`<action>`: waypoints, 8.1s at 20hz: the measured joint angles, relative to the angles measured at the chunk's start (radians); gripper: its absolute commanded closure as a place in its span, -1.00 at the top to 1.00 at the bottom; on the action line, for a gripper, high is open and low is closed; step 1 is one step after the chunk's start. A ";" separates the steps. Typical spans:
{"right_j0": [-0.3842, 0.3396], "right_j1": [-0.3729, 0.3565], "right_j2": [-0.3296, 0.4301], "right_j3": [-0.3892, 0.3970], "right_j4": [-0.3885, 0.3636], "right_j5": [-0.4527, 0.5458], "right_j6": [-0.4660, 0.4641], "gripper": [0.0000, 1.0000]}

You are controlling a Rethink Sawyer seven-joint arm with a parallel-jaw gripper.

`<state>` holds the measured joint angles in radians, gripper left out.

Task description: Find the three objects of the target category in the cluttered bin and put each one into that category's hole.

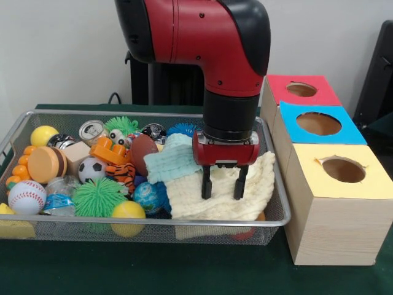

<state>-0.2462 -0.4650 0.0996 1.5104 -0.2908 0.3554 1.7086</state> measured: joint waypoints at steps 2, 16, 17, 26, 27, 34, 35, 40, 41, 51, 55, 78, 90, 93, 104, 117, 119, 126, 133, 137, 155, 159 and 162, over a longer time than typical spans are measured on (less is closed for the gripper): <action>0.000 0.002 0.000 0.000 0.000 -0.004 0.000 1.00; 0.000 0.004 0.001 -0.002 -0.042 -0.012 0.000 -1.00; 0.000 0.005 0.001 -0.003 -0.045 -0.013 0.000 -1.00; -0.013 -0.006 0.013 0.000 -0.049 -0.014 0.000 -1.00; -0.024 -0.016 0.023 0.008 -0.049 -0.014 0.000 -1.00; -0.156 -0.129 0.110 0.108 -0.051 -0.008 0.000 -1.00; -0.201 -0.173 0.130 0.143 -0.051 -0.005 0.000 -1.00; -0.266 -0.267 0.140 0.206 -0.054 -0.005 0.000 -1.00; -0.272 -0.280 0.140 0.213 -0.057 -0.005 0.000 -1.00; -0.263 -0.377 0.136 0.261 -0.141 -0.004 0.000 -1.00; -0.240 -0.375 0.128 0.260 -0.187 0.034 0.000 -1.00; -0.249 -0.433 0.117 0.256 -0.371 0.254 0.000 -1.00; -0.260 -0.446 0.117 0.257 -0.410 0.254 0.000 -1.00; -0.260 -0.446 0.117 0.257 -0.414 0.254 0.000 -1.00; -0.258 -0.446 0.118 0.254 -0.406 0.254 0.000 -1.00; -0.212 -0.386 0.119 0.192 -0.405 0.254 0.000 1.00; -0.210 -0.381 0.119 0.187 -0.404 0.254 0.000 1.00; -0.209 -0.377 0.119 0.183 -0.401 0.254 0.000 1.00; -0.211 -0.377 0.121 0.182 -0.388 0.254 0.000 1.00; -0.225 -0.378 0.145 0.190 -0.295 0.254 0.000 1.00; -0.187 -0.434 0.217 0.252 -0.024 0.144 0.000 1.00; -0.143 -0.431 0.204 0.249 -0.025 0.092 0.000 1.00; -0.124 -0.426 0.197 0.244 -0.025 0.076 0.000 1.00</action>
<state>-0.3703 -0.8912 0.2967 1.7543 -0.3161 0.4319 1.7086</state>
